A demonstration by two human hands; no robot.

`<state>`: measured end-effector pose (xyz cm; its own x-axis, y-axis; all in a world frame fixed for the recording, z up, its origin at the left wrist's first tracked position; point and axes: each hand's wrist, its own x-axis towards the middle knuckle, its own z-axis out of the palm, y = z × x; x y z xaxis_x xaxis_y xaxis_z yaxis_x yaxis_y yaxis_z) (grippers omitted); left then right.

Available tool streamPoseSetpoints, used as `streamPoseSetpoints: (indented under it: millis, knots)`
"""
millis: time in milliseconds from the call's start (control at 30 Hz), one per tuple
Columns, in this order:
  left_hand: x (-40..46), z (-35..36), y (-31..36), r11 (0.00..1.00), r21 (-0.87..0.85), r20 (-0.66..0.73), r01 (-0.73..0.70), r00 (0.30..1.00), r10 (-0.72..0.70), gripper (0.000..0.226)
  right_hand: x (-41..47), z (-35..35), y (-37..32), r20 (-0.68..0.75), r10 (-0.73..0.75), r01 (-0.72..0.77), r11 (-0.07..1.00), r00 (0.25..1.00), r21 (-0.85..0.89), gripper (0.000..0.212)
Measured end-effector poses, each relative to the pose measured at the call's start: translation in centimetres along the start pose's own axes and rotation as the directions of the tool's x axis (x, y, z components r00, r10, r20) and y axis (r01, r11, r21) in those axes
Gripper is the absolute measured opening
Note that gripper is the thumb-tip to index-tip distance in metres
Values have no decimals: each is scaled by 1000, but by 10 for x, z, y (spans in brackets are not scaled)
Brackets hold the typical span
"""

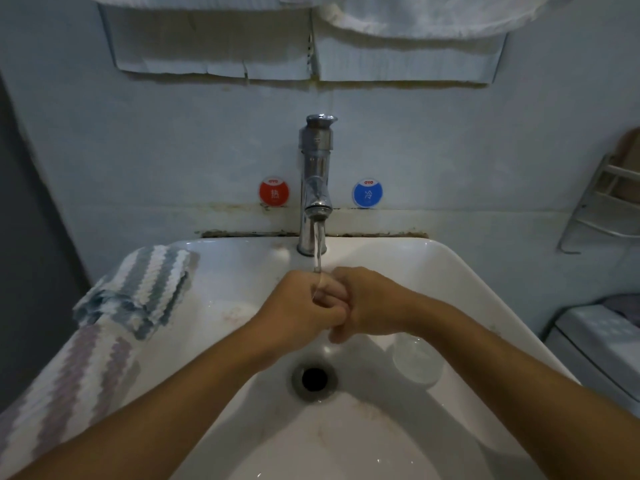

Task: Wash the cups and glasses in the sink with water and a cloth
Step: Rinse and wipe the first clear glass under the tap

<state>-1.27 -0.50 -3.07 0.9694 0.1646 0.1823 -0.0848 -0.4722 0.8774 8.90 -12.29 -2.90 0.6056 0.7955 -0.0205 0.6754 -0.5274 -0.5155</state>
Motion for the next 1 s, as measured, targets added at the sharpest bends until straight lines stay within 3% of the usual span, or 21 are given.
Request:
streamPoseSetpoints:
  millis: [100,200,300,500,633,733,1000]
  knots:
    - [2,1,3,975,-185,-76,119,988,-135,5,-3,3,-2,-128,-45,33,995,991,-97,60]
    - [3,-1,6,925,-311,-4,218,973,-230,17,-5,9,-4,-197,-129,103,985,972,-136,65]
    - [1,-2,7,942,-277,38,190,982,-187,17,-3,12,-3,-172,-96,79,992,980,-100,68]
    - [3,1,3,998,13,-58,69,996,-68,29,-3,13,-4,-183,-55,58,998,982,15,69]
    - [4,-1,6,978,-110,15,175,985,-174,26,-4,15,-8,-237,-166,149,985,957,-89,71]
    - [2,-6,9,947,-245,65,209,978,-199,21,-6,14,-9,-221,-171,151,983,960,-105,69]
    - [8,-9,2,954,-183,3,237,971,-241,21,-2,17,-14,-219,-150,115,980,964,-165,69]
